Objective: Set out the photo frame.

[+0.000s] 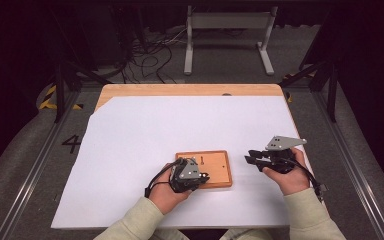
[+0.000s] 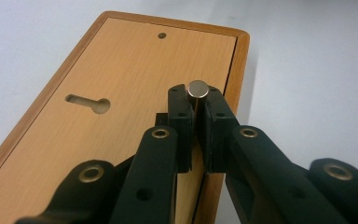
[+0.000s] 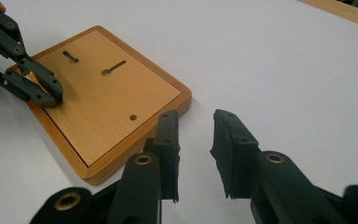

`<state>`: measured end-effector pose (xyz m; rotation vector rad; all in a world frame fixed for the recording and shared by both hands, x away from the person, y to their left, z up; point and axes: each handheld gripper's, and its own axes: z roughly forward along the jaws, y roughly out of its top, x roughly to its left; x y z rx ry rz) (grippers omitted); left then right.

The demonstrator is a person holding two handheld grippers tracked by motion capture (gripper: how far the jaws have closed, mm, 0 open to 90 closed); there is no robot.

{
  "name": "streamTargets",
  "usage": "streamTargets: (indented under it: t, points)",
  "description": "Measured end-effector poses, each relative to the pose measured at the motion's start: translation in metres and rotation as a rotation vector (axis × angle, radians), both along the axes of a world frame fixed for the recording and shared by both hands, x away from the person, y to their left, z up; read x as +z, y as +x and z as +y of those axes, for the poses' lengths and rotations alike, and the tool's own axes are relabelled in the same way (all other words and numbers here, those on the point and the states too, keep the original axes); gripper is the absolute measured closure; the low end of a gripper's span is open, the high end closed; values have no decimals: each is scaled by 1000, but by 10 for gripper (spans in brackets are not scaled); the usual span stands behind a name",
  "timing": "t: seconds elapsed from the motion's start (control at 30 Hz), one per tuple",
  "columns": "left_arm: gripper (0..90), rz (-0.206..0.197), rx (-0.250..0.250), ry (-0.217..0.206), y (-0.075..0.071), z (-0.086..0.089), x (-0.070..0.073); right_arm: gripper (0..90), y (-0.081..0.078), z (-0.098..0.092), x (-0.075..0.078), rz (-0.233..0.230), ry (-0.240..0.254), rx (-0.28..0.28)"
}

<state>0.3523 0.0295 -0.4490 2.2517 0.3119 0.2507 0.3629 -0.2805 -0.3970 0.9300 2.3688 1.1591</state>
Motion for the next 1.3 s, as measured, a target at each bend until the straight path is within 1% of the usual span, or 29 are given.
streamTargets:
  t: [0.07,0.13,0.3,0.33,0.43,0.5,0.53,0.57,0.6,0.67,0.73,0.77,0.9,0.97,1.0,1.03,1.07,1.13,1.3]
  points:
    - [840,-7,1,-2,-1,0,-1,712,0,0,0,1,0,0]
    - [839,-25,5,11,-3,-1,0,713,0,0,0,1,1,0]
    - [838,-52,-1,18,-5,-1,-1,713,0,0,0,3,-1,2]
    - [838,-63,-3,25,-6,-2,0,713,0,0,0,3,-1,2]
    - [838,-113,-11,37,-11,-2,-1,713,0,0,0,4,-1,2]
    - [838,-125,-13,40,-14,-2,-2,712,0,1,-1,4,0,2]
    - [838,-149,-17,42,-14,-2,-2,712,0,1,-1,4,0,2]
    - [838,-162,-15,45,-16,-3,-2,711,0,1,-1,4,0,3]
    - [838,-166,-11,44,-18,-3,-3,711,0,1,0,5,2,4]
    - [838,-188,1,33,-21,-2,-5,706,0,1,0,5,6,-1]
    - [838,-210,2,35,-23,-3,-6,703,0,0,1,10,11,-5]
    - [838,-210,2,35,-23,-3,-6,703,0,0,1,10,11,-5]
    - [839,-233,20,29,-27,-3,-8,687,1,1,1,9,17,-9]
    - [839,-239,17,27,-29,-3,-8,678,2,2,1,11,18,-7]
    - [839,-248,21,29,-29,-3,-8,655,4,2,1,15,30,-4]
    - [839,-247,23,27,-29,-3,-9,627,5,3,2,21,38,-5]
    - [839,-247,23,27,-29,-3,-9,627,5,3,2,21,38,-5]
    - [839,-251,32,21,-30,-3,-10,563,11,4,5,41,62,-9]
    - [839,-251,32,19,-30,-3,-10,540,18,11,6,40,53,10]
